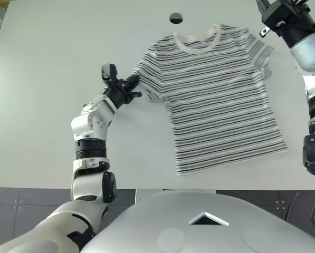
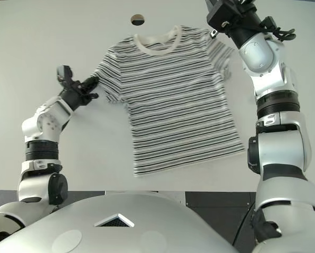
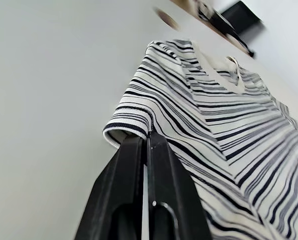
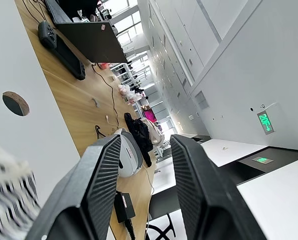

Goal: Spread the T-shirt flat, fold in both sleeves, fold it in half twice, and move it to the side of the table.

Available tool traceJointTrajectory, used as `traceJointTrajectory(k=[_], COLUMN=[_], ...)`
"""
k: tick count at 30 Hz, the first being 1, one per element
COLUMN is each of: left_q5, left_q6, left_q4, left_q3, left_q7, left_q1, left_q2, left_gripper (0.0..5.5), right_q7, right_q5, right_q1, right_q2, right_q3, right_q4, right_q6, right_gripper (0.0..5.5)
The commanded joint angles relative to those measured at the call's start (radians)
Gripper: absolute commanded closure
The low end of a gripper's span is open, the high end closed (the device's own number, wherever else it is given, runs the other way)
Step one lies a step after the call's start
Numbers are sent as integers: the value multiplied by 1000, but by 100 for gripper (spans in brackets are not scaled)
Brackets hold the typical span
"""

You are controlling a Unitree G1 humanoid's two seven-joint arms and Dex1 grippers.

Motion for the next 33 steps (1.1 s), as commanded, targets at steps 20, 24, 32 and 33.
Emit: traceJointTrajectory(k=[20, 24, 32, 33], left_q5=[-70, -76, -65, -60], left_q6=[125, 147, 134, 127], left_q4=[-184, -216, -131, -110], left_q3=[54, 13, -26, -30], left_q7=[22, 34, 55, 54], left_q1=[-39, -60, -129, -137], left_q2=[69, 25, -65, -73], left_gripper=[537, 537, 537, 537], right_q7=[25, 25, 20, 19], right_q5=[-11, -12, -11, -10], right_q1=[30, 37, 48, 49], right_q2=[22, 22, 26, 26], right_q3=[20, 21, 19, 19], right_q4=[-30, -33, -36, -36], right_q6=[16, 17, 21, 21], right_gripper=[367, 367, 367, 367])
